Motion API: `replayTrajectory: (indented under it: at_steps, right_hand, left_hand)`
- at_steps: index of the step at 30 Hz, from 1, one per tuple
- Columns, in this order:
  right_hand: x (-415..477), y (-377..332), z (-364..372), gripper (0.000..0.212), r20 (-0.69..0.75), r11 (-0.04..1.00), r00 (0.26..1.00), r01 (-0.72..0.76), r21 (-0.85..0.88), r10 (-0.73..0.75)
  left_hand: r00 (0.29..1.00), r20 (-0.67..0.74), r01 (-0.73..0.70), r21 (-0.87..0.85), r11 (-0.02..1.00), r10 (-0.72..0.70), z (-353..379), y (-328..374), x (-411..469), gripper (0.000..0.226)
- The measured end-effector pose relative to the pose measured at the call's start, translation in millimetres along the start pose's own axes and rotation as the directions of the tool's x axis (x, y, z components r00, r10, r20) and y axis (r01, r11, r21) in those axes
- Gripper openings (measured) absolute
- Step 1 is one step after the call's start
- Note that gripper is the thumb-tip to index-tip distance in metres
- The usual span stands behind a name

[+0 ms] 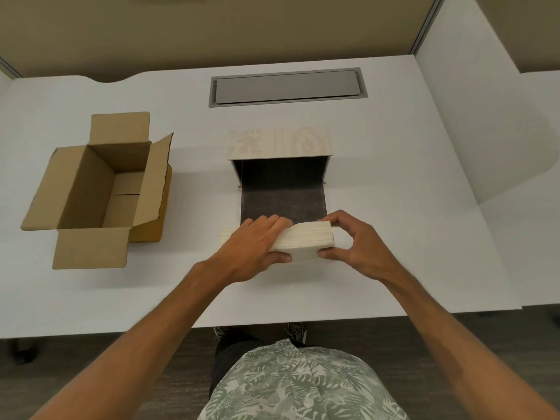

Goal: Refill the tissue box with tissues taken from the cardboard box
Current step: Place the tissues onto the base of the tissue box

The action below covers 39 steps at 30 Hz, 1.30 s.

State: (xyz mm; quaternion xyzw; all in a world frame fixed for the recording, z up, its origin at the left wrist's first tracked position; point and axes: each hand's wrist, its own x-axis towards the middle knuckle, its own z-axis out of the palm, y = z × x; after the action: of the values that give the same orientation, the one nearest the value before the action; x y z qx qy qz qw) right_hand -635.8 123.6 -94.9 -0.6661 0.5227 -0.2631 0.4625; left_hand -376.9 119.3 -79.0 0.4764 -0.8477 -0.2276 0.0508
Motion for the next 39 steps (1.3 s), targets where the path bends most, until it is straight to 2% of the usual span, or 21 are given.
replayTrajectory:
  at_steps: [4,7,9,11,14,17,22,27,30,34,36,39]
  right_hand:
    - [5,-7,-7,0.041,-0.025,0.988,0.999,-0.034,0.151,0.039]
    - [9,-7,-16,0.039,-0.031,0.952,0.994,-0.089,0.293,0.102]
    - [13,-8,-18,0.037,-0.037,0.904,0.988,-0.124,0.410,0.152]
    - [20,-10,-18,0.033,-0.048,0.842,0.973,-0.172,0.511,0.228]
    - [38,-16,-16,0.025,-0.054,0.756,0.928,-0.265,0.599,0.368]
    - [63,-16,-15,0.025,-0.043,0.683,0.863,-0.366,0.632,0.503]
    - [101,-11,-12,0.040,-0.058,0.627,0.777,-0.459,0.629,0.627]
    - [124,-2,-6,0.039,-0.113,0.637,0.704,-0.547,0.543,0.701]
    - [130,-1,-3,0.034,-0.129,0.654,0.692,-0.580,0.486,0.710]
    - [134,0,1,0.030,-0.162,0.685,0.695,-0.591,0.426,0.701]
    - [134,0,3,0.025,-0.195,0.717,0.706,-0.587,0.375,0.680]
    - [132,3,5,0.022,-0.260,0.781,0.738,-0.573,0.247,0.623]
  left_hand:
    - [0.982,0.115,0.168,-0.200,0.965,-0.147,-25,-17,-8,0.059]
    - [0.935,0.200,0.350,-0.396,0.849,-0.293,-42,-43,-15,0.049]
    - [0.908,0.209,0.412,-0.610,0.678,-0.364,-48,-57,-16,0.048]
    - [0.883,0.214,0.401,-0.808,0.433,-0.418,-48,-65,-13,0.053]
    - [0.824,0.268,0.377,-0.917,0.129,-0.500,-41,-73,1,0.060]
    - [0.760,0.319,0.353,-0.934,-0.052,-0.567,-33,-79,22,0.059]
    - [0.625,0.371,0.299,-0.927,-0.228,-0.687,-21,-88,52,0.046]
    - [0.543,0.375,0.345,-0.915,-0.207,-0.751,-18,-91,70,0.042]
    - [0.496,0.364,0.375,-0.909,-0.183,-0.788,-18,-93,74,0.045]
    - [0.443,0.317,0.456,-0.885,-0.094,-0.839,-14,-101,78,0.047]
    - [0.434,0.275,0.496,-0.868,-0.028,-0.858,-13,-101,78,0.045]
    - [0.445,0.119,0.592,-0.783,0.192,-0.887,-13,-95,80,0.044]
